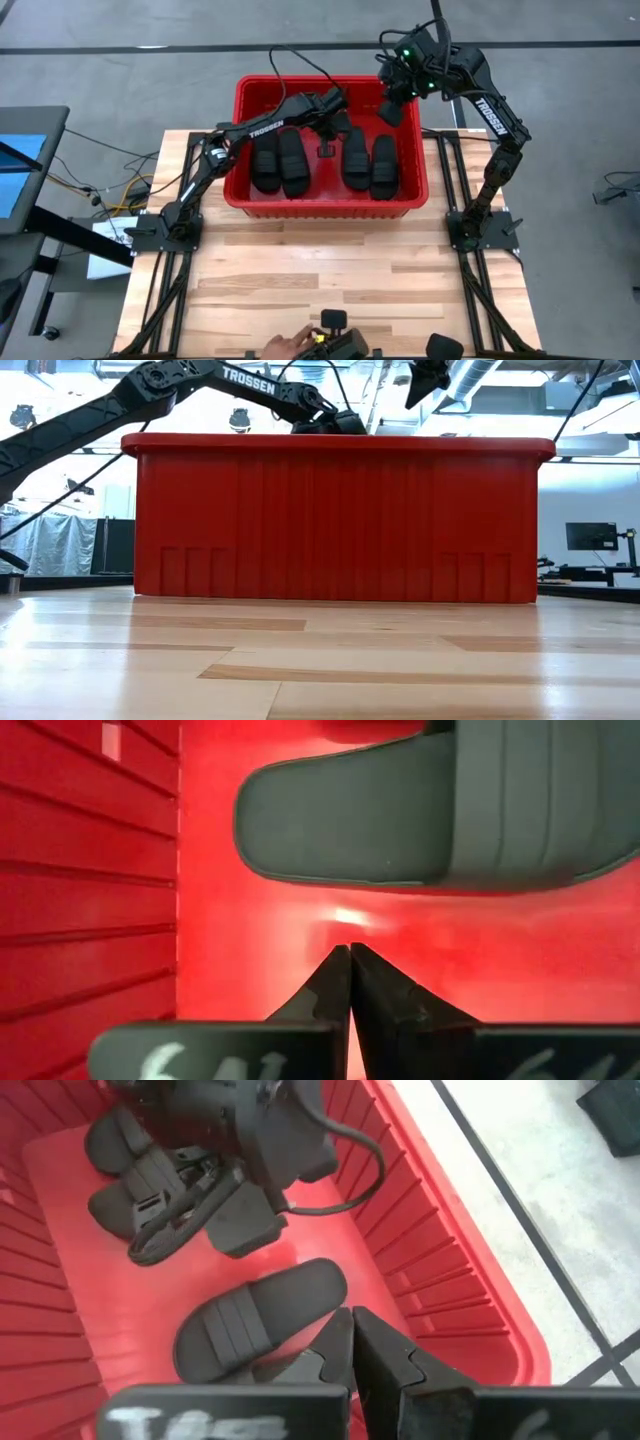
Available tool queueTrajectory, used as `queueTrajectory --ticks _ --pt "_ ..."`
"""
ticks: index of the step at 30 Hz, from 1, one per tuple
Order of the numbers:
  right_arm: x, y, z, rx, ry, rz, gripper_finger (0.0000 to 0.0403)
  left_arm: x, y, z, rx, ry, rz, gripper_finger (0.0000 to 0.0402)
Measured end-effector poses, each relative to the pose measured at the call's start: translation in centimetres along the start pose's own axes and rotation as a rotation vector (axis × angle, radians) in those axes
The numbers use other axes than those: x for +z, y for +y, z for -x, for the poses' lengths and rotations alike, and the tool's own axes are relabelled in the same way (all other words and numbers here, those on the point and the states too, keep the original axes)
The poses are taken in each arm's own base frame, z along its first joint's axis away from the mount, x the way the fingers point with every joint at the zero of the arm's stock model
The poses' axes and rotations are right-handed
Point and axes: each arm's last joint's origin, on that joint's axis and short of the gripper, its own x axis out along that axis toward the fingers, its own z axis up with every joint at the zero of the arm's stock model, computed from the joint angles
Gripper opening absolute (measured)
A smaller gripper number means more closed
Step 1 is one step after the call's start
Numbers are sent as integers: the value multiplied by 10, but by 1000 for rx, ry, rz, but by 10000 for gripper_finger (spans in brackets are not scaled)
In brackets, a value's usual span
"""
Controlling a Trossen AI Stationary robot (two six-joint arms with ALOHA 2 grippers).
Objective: Pick and place slides into bin
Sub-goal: Adjust the black slippers in the red bin
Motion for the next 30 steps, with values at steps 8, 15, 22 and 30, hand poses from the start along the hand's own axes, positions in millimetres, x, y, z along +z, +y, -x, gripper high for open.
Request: queueTrajectory --ticks 8,15,22,30 --pt "-2 0 0 5 17 0 0 -7 -5 -13 -62 29 28 0" --pt "-8 -9 0 21 47 -21 0 -8 4 29 -46 24 125 0" --pt "-5 -20 -7 114 -31 -58 0 -22 28 139 58 -157 309 0" --pt "7 -20 -93 202 140 -52 0 -58 31 266 203 -373 474 0"
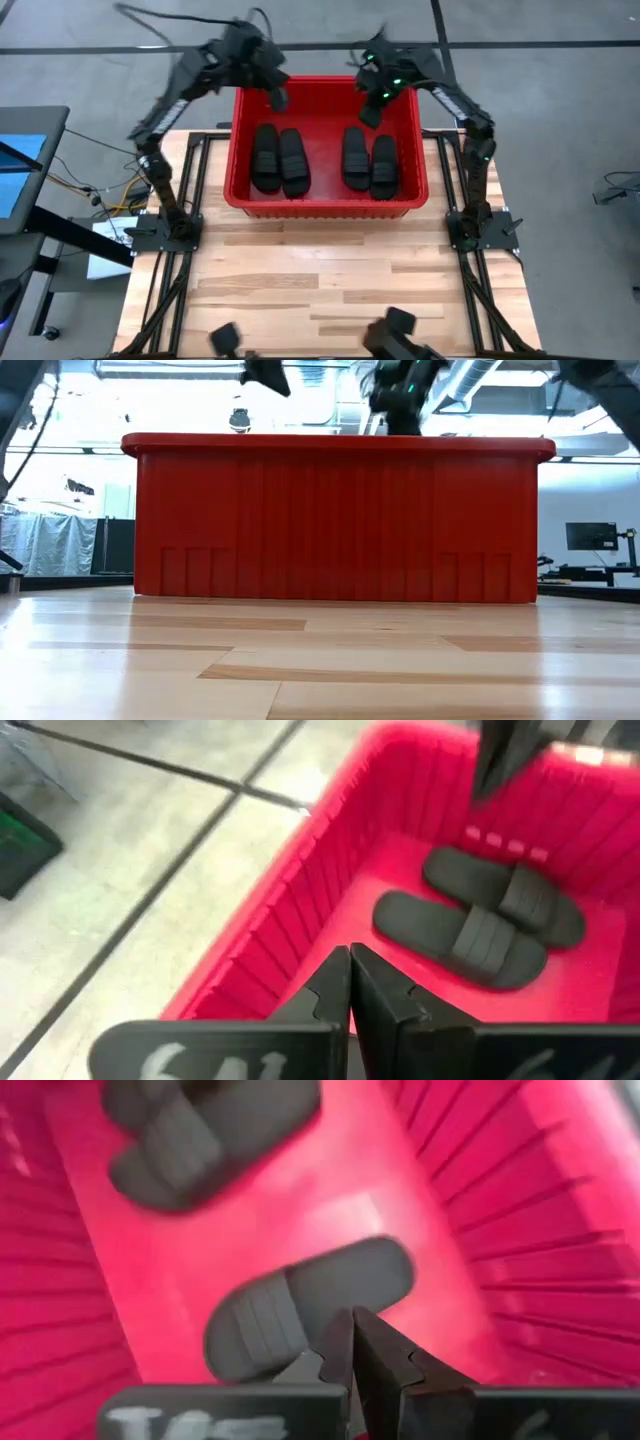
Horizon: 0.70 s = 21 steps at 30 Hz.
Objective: Pick and place slides into bin
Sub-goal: Adjust the black slippers in the red bin
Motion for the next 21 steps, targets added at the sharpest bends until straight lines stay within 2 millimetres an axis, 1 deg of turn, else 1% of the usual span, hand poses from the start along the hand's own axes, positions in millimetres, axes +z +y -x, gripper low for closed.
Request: queueTrajectory --ticks 4,7,9,12,15,19,21 --pt "5 -9 -50 53 116 2 0 0 4 48 29 -79 44 0" --pt "6 -12 -79 93 181 6 0 -3 3 72 32 -110 67 0" --pt "5 -13 -93 111 225 9 0 -5 2 84 22 -117 80 0" --pt "4 -10 -105 131 264 29 0 -9 1 101 -4 -128 92 0" --pt "6 -3 -110 140 284 53 0 -12 -1 114 -33 -145 99 0" --pt "9 10 -111 8 336 117 0 -14 -3 129 -78 -188 100 0" --pt "11 15 -112 -26 349 139 0 -15 -3 136 -93 -209 97 0"
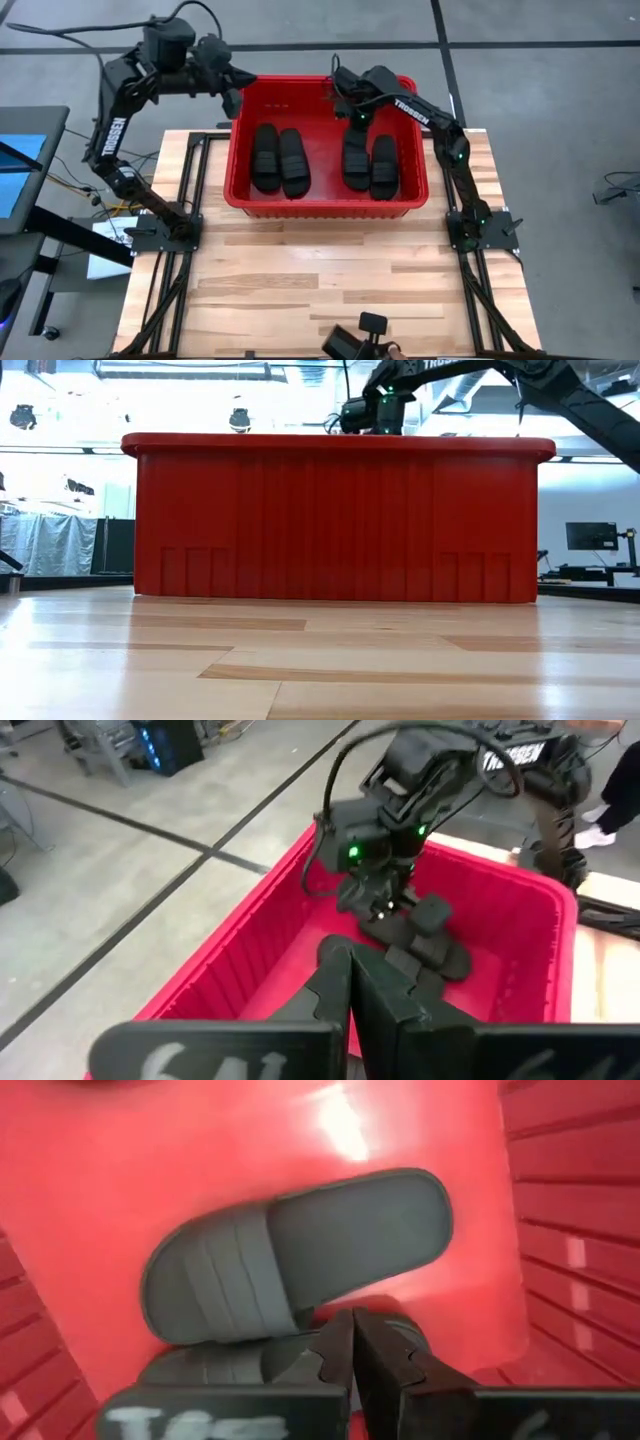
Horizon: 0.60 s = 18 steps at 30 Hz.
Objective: Pick and place slides into bin
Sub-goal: Adjust the black slippers in the red bin
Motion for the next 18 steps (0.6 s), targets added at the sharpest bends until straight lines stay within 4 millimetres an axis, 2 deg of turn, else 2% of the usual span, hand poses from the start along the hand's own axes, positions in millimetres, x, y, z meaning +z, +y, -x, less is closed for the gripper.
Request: queueTrajectory --ticks 4,9,12,18 --pt "3 11 -12 12 35 27 0 0 -1 5 -4 -5 1 0" --pt "-5 16 -54 42 158 37 0 -1 -3 5 -16 3 -1 0" --pt "-6 16 -70 39 169 38 0 -2 -4 4 -22 16 -1 0" --pt "0 20 -79 20 117 71 0 -2 -8 4 -37 15 -6 0"
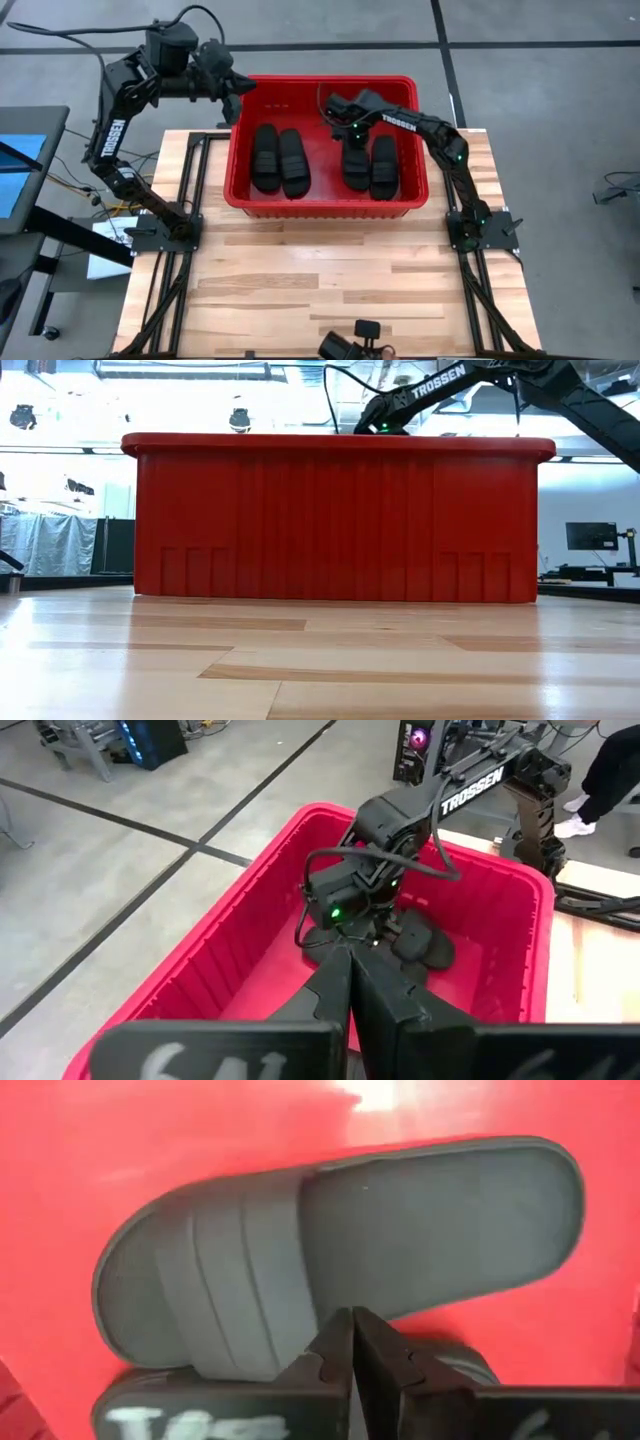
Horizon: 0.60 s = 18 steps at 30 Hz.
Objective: Pick and place slides into bin
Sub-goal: Adjust the black slippers in the red bin
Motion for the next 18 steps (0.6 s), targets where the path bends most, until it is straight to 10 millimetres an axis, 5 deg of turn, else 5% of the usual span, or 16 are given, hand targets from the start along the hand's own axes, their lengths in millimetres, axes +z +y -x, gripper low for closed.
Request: queueTrajectory --ticks 11,18 --pt "-4 13 -25 32 70 63 0 0 -1 0 0 -1 3 0" --pt "-4 23 -21 42 89 74 0 0 -1 0 0 -1 3 0"
